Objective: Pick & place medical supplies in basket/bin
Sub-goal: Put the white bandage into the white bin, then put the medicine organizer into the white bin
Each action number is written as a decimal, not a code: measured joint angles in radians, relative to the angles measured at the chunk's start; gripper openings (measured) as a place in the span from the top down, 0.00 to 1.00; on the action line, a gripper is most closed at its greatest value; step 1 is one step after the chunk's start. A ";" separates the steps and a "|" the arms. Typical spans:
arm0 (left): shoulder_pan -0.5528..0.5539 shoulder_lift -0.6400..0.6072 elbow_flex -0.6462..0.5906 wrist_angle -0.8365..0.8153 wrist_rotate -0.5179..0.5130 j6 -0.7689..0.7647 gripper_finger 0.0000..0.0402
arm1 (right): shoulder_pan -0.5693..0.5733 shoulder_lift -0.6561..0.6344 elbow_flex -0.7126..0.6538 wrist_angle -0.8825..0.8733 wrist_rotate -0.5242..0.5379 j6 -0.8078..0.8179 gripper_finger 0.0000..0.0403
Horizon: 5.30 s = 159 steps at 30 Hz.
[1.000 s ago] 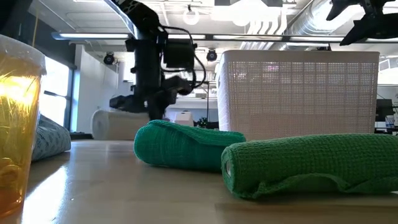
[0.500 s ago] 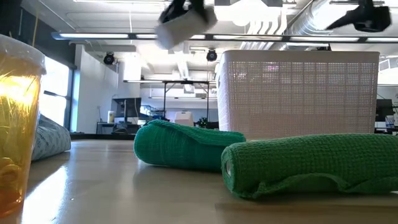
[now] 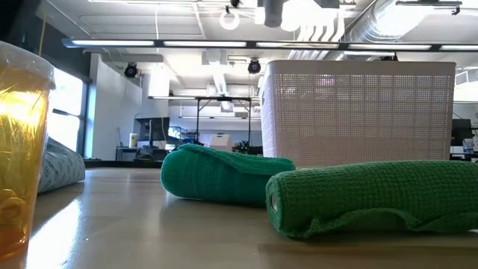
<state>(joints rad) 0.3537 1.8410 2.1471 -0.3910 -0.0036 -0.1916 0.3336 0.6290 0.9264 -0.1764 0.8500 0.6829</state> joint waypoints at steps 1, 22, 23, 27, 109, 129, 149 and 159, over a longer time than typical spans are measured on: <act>0.008 0.024 0.000 0.049 0.030 0.002 0.55 | 0.000 -0.008 0.001 0.027 0.014 -0.022 0.25; -0.050 0.373 -0.002 0.203 0.143 0.000 0.55 | 0.000 -0.011 0.001 0.038 0.124 -0.028 0.25; -0.058 0.382 -0.002 0.210 0.143 0.000 0.55 | 0.000 -0.007 0.001 0.038 0.125 -0.027 0.25; -0.085 0.415 -0.002 0.214 0.127 0.000 0.55 | 0.000 0.003 0.000 0.040 0.124 -0.007 0.25; -0.264 -0.137 0.207 -1.174 -0.194 -0.304 0.74 | -0.073 0.592 0.045 -0.222 -0.711 0.142 0.25; -0.291 -0.233 0.208 -1.103 -0.159 -0.234 0.90 | -0.120 1.161 0.579 -0.768 -0.761 0.244 0.25; -0.296 -0.384 0.208 -1.107 -0.130 -0.088 0.91 | -0.190 1.256 0.408 -0.644 -0.946 0.469 0.24; -0.296 -0.387 0.208 -1.125 -0.066 -0.050 0.88 | -0.175 1.256 0.341 -0.556 -0.933 0.525 0.13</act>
<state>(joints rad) 0.0582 1.4540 2.3554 -1.5158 -0.0692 -0.2411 0.1581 1.8854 1.2676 -0.7322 -0.0834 1.2081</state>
